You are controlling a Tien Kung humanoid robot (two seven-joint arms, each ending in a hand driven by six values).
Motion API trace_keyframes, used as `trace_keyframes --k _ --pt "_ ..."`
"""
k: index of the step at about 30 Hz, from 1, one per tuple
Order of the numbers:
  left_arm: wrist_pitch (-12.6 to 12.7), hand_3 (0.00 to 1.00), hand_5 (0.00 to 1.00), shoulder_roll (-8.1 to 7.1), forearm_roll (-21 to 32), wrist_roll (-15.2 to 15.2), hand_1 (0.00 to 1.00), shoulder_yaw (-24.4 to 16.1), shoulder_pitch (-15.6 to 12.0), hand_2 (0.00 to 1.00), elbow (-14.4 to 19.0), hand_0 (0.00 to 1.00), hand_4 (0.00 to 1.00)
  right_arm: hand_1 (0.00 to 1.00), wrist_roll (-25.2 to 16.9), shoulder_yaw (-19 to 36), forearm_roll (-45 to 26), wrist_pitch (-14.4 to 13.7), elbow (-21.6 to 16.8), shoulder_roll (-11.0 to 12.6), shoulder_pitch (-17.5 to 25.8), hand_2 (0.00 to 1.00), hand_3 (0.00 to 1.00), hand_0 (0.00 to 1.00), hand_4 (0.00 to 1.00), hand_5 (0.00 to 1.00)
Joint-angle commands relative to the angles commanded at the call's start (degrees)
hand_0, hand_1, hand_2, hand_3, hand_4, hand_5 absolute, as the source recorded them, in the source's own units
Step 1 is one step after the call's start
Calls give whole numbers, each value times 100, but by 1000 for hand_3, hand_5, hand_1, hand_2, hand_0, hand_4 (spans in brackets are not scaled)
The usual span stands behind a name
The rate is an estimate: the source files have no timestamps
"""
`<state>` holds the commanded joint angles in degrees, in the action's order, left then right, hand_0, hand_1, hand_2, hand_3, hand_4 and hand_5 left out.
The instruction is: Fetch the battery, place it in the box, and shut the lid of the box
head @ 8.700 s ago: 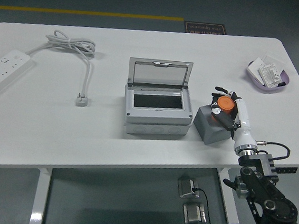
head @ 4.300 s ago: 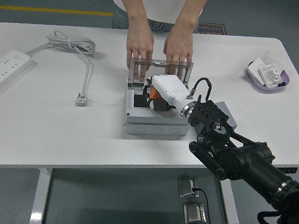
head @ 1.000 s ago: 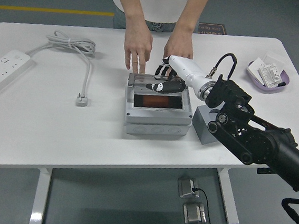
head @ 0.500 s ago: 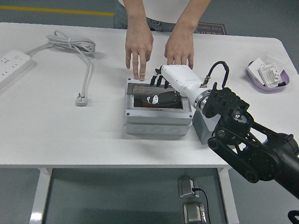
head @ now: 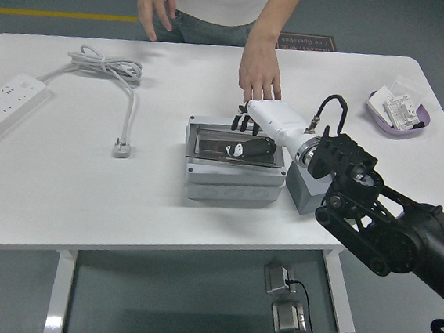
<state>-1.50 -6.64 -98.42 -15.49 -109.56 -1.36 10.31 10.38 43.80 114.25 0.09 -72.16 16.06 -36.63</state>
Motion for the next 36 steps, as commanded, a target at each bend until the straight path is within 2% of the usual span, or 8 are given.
trace_keyframes --k 12,19,21,22,27,28,29,36 --pt "-64 717 338 41 219 -83 687 204 -223 654 0 692 632 407 191 1931 1250 162 -1376 149 1487 495 526 438 918 575" --pt "-121 716 338 65 327 -94 687 317 -340 654 0 692 631 405 -25 3024 1167 -812 -2301 -95 2459 490 526 440 925 599" --pt "-132 716 338 60 341 -88 687 331 -344 654 0 692 631 405 -257 3243 918 -1142 -2266 -164 2666 490 526 440 925 599" --pt "-141 712 336 57 346 -84 687 339 -343 654 0 692 631 406 -459 3390 691 -1380 -2151 -211 2773 506 639 451 918 581" --pt "-175 712 336 65 353 -57 687 346 -327 654 0 692 631 406 -1540 3640 -426 -2170 -1541 -345 2889 506 639 451 918 581" --pt "-181 713 335 71 356 -51 687 349 -327 654 0 692 631 447 -1712 3653 -598 -2267 -1442 -366 2898 538 760 497 785 460" --pt "-188 713 335 79 361 -45 687 353 -327 654 0 692 631 447 -1918 3668 -804 -2386 -1310 -393 2910 538 760 497 785 460" --pt "-217 712 335 179 439 -42 685 389 -363 655 0 691 633 436 -3318 3622 -2340 -1918 -742 -533 2964 519 644 474 736 450"
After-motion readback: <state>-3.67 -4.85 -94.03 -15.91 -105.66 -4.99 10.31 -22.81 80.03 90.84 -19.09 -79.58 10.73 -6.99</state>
